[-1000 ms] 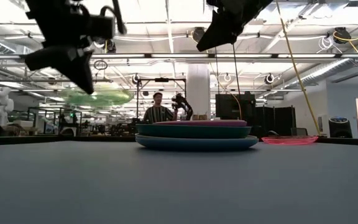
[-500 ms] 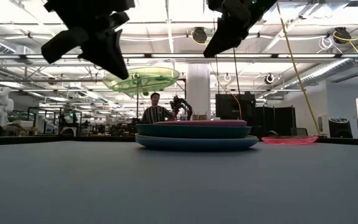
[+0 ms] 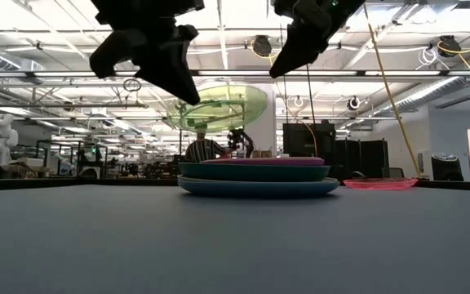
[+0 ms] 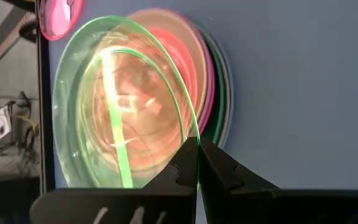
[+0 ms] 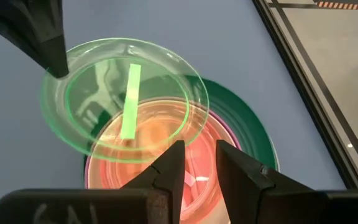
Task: Stack plastic plates
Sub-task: Stack the light green plate on top of the light pink plate
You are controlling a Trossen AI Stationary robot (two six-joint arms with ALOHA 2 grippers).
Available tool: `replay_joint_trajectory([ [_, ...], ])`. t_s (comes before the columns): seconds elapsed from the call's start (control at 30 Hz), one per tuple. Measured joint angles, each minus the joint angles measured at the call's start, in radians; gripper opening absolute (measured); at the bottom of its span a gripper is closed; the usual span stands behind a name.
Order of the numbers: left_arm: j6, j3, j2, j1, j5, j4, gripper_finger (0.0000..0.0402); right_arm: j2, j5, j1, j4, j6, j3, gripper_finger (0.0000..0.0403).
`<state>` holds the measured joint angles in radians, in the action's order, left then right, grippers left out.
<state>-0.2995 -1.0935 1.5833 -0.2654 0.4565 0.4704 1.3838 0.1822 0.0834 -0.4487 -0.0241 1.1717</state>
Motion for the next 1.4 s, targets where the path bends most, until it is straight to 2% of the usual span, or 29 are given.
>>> replay_joint_trajectory([
  [0.33, -0.020, 0.000, 0.001, 0.042, -0.099, -0.076, 0.0006, 0.000, 0.000, 0.000, 0.001, -0.003, 0.000, 0.0086],
  [0.67, -0.017, 0.000, 0.037, 0.047, -0.131, -0.106, 0.0006, 0.000, 0.000, 0.000, 0.002, -0.006, 0.000, 0.0086],
  [1.0, -0.002, 0.000, 0.081, 0.105, -0.269, -0.135, 0.0006, 0.000, 0.000, 0.000, -0.003, -0.007, 0.001, 0.0086],
  [1.27, -0.006, 0.000, 0.082, 0.115, -0.284, -0.143, 0.0006, 0.000, 0.000, 0.000, -0.005, -0.007, 0.001, 0.0086],
  [1.4, -0.009, 0.000, 0.082, 0.115, -0.283, -0.146, 0.0023, 0.000, 0.000, 0.000, -0.005, -0.007, 0.001, 0.0086],
])
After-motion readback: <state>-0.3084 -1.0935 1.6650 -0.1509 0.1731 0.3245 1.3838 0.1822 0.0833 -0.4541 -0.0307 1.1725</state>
